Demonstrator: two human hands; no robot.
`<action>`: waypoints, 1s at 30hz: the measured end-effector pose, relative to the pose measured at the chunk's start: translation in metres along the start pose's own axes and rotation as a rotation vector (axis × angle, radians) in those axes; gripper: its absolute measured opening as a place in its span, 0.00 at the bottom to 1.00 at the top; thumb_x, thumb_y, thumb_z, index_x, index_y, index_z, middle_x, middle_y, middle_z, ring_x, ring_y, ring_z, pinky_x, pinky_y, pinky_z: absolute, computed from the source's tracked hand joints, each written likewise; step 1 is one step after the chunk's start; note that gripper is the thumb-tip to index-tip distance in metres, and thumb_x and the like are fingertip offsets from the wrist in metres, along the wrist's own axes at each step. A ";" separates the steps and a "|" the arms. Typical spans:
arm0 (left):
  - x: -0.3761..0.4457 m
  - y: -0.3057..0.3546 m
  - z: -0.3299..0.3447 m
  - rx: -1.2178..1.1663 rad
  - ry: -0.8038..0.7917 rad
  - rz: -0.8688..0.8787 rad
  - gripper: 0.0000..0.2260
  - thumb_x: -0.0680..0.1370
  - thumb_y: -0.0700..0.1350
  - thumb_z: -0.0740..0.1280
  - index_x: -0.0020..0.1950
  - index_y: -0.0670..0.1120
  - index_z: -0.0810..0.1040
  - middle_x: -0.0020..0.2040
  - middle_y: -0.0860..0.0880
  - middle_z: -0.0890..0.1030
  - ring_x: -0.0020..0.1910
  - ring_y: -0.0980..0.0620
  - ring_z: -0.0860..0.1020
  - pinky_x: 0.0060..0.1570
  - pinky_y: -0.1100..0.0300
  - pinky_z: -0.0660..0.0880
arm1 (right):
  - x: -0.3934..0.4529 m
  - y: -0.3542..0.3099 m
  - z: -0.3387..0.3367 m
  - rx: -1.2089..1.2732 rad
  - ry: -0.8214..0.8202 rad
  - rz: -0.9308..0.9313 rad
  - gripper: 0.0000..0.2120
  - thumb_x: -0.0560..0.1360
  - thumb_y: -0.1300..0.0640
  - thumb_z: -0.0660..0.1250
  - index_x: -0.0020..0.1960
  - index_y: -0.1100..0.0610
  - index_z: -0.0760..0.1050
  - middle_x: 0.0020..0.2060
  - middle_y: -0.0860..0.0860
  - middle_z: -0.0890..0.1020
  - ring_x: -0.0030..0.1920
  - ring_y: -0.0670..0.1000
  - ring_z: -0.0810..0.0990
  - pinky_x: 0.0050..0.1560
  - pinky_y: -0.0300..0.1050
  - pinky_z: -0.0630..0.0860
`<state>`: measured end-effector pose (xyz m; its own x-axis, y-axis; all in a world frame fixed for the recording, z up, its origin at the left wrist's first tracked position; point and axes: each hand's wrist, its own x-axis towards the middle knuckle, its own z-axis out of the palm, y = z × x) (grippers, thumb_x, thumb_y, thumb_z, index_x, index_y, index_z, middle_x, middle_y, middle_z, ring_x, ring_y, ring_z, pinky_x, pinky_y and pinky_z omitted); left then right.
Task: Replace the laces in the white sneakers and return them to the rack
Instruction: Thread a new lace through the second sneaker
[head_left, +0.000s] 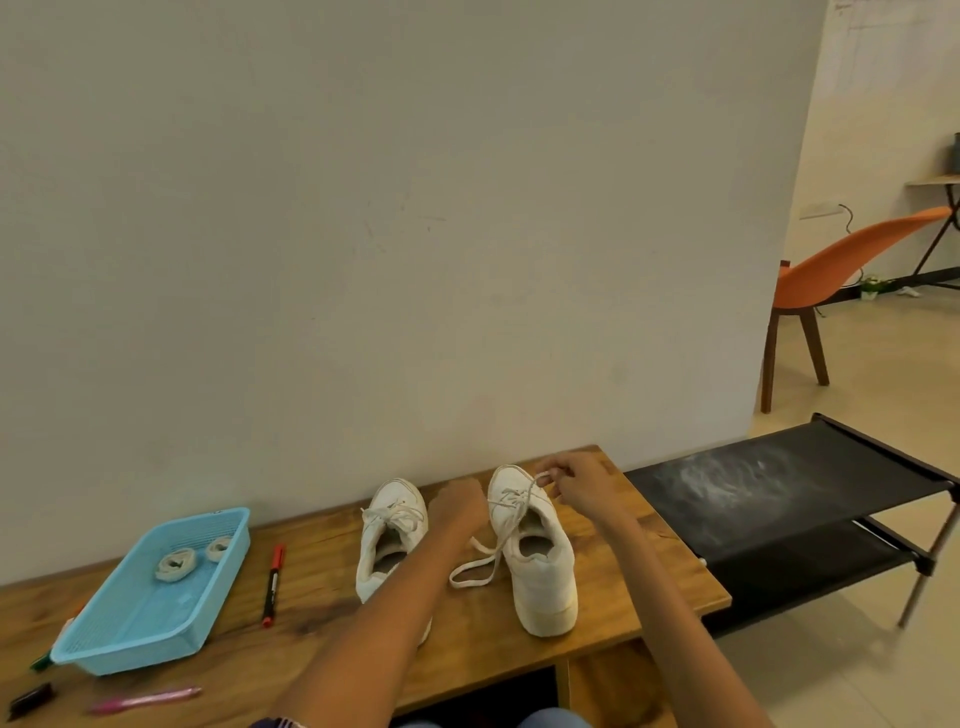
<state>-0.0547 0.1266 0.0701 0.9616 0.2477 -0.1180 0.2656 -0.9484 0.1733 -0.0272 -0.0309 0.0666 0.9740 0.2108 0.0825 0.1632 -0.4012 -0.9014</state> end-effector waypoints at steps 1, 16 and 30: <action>0.003 0.004 -0.001 -0.114 0.114 0.031 0.12 0.81 0.42 0.57 0.58 0.39 0.76 0.56 0.42 0.80 0.55 0.45 0.78 0.51 0.56 0.73 | 0.001 0.001 0.004 -0.007 -0.040 -0.015 0.12 0.79 0.69 0.55 0.53 0.64 0.77 0.42 0.54 0.81 0.36 0.43 0.77 0.32 0.29 0.73; 0.006 0.008 0.013 -0.564 0.137 0.096 0.13 0.80 0.38 0.58 0.51 0.38 0.83 0.50 0.42 0.83 0.40 0.51 0.78 0.40 0.63 0.71 | 0.008 0.031 0.034 -0.614 -0.042 0.006 0.08 0.77 0.54 0.65 0.47 0.58 0.78 0.40 0.54 0.80 0.38 0.50 0.74 0.38 0.39 0.69; -0.011 0.052 0.061 -0.630 0.365 0.022 0.10 0.79 0.37 0.59 0.40 0.45 0.75 0.36 0.51 0.76 0.32 0.60 0.72 0.31 0.75 0.69 | 0.006 0.058 0.039 -0.022 0.176 0.068 0.18 0.73 0.66 0.63 0.26 0.57 0.67 0.23 0.49 0.68 0.27 0.45 0.64 0.27 0.36 0.60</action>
<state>-0.0552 0.0622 0.0211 0.8998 0.3843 0.2066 0.1294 -0.6873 0.7147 -0.0178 -0.0177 -0.0015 0.9950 0.0238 0.0967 0.0976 -0.4292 -0.8979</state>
